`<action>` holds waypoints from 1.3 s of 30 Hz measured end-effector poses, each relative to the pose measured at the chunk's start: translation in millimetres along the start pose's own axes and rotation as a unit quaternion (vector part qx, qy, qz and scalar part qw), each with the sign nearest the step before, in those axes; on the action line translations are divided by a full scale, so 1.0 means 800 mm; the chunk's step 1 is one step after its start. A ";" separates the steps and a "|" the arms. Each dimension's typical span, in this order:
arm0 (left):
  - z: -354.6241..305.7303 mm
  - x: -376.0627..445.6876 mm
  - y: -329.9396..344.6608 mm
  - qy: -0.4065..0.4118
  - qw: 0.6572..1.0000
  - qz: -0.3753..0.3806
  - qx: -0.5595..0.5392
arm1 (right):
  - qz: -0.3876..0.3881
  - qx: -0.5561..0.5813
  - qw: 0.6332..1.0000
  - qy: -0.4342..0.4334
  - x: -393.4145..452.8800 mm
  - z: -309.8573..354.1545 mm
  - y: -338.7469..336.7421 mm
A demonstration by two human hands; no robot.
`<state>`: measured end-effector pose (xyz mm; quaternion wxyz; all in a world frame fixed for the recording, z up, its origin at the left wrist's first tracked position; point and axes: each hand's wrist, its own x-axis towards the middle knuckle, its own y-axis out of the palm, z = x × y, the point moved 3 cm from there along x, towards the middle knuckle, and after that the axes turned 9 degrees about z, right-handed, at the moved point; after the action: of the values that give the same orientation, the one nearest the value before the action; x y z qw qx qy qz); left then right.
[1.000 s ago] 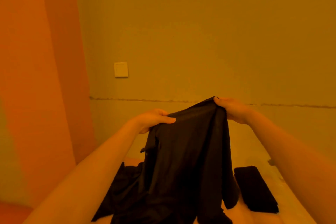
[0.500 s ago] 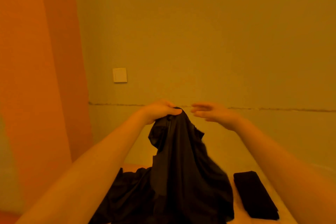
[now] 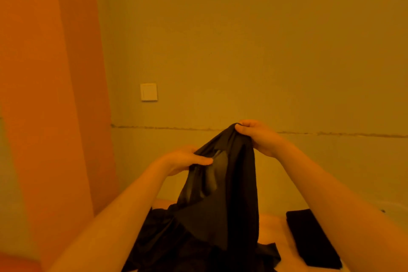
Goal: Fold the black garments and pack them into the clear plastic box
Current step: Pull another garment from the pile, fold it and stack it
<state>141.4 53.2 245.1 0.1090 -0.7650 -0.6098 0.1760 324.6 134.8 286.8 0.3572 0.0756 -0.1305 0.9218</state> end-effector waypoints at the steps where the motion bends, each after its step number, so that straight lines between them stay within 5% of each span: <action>1: 0.007 0.001 -0.001 0.023 0.998 -0.024 -0.047 | 0.000 0.009 1.000 0.004 -0.003 0.002 -0.005; 4: 0.013 0.002 -0.006 0.082 0.975 -0.100 -0.181 | -0.011 0.001 0.999 0.032 -0.010 0.001 -0.015; 9: 0.042 0.012 0.010 0.086 0.979 -0.075 -0.170 | -0.102 0.037 0.994 -0.016 -0.019 0.013 -0.042; 13: 0.118 0.018 0.035 0.049 0.982 -0.080 -0.163 | -0.089 -0.033 0.995 0.040 -0.029 0.004 -0.065; 17: 0.205 0.027 0.057 -0.065 0.979 -0.191 0.029 | -0.130 -0.113 0.982 0.083 -0.031 -0.023 -0.077; 23: 0.296 0.019 0.126 -0.129 0.931 -0.048 0.339 | -0.149 -0.127 0.976 0.094 -0.024 -0.058 -0.089; 32: 0.352 0.037 0.162 -0.160 0.913 -0.026 0.375 | -0.177 -0.151 0.967 0.106 -0.013 -0.109 -0.090; 35: 0.355 0.033 0.169 -0.151 0.915 -0.114 0.357 | -0.180 -0.156 0.965 0.108 -0.015 -0.121 -0.091; 39: 0.329 0.037 0.126 -0.106 0.941 -0.283 0.154 | -0.188 -0.141 0.966 0.110 -0.017 -0.132 -0.093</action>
<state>131.2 46.2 -38.2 0.2057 -0.5114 -0.7746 0.3102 380.1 210.0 196.9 0.5434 -0.0541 -0.2025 0.8129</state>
